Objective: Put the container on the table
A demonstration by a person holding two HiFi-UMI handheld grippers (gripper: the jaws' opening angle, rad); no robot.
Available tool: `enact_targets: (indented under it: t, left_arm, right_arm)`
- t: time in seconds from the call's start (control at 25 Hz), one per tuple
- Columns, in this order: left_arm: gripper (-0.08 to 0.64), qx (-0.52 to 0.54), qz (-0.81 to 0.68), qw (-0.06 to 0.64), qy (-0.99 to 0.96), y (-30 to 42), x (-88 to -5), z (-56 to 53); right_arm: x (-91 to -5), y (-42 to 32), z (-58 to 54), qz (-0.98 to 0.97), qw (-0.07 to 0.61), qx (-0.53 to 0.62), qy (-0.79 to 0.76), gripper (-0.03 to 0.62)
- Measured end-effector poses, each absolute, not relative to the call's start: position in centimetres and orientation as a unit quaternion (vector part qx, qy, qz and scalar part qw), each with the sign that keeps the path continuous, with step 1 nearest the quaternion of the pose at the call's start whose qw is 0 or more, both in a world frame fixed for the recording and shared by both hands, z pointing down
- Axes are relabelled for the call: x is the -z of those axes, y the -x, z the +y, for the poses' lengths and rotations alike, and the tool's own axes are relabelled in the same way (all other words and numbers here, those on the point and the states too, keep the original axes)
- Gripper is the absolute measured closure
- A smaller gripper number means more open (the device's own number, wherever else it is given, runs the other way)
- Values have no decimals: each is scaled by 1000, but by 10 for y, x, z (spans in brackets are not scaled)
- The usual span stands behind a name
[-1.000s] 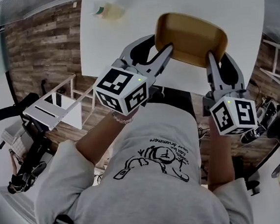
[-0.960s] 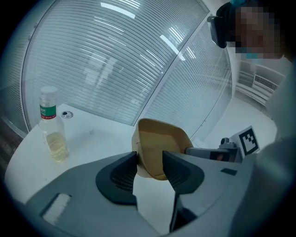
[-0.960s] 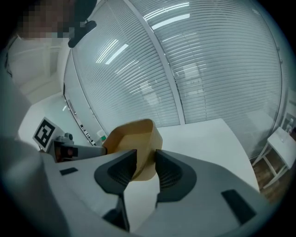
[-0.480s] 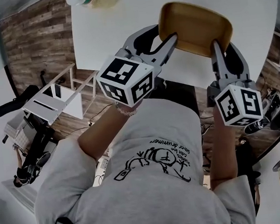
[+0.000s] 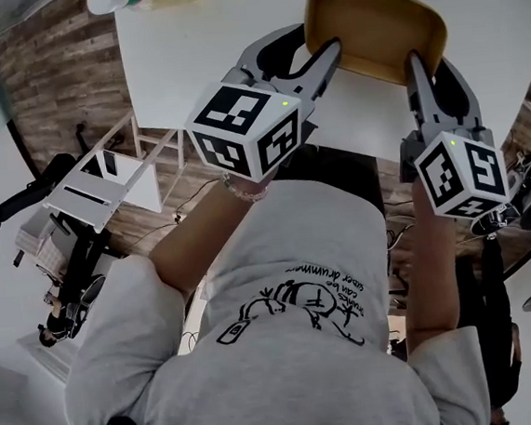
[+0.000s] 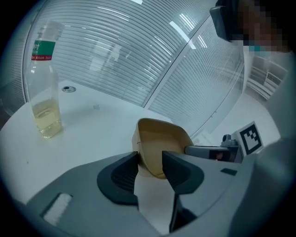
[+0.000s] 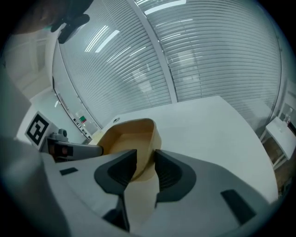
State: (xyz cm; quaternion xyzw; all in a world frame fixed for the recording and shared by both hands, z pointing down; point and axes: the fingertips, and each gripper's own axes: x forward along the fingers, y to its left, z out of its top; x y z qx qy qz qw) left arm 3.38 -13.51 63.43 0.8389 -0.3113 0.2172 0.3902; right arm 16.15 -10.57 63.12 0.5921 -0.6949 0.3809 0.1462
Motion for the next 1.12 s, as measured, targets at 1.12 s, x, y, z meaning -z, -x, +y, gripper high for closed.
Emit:
enact_targets:
  t: [1.12]
  left_arm:
    - [405, -260, -311, 395, -825, -49, -689, -159]
  right_arm:
    - [-696, -175, -128, -677, 176, -421, -577, 477]
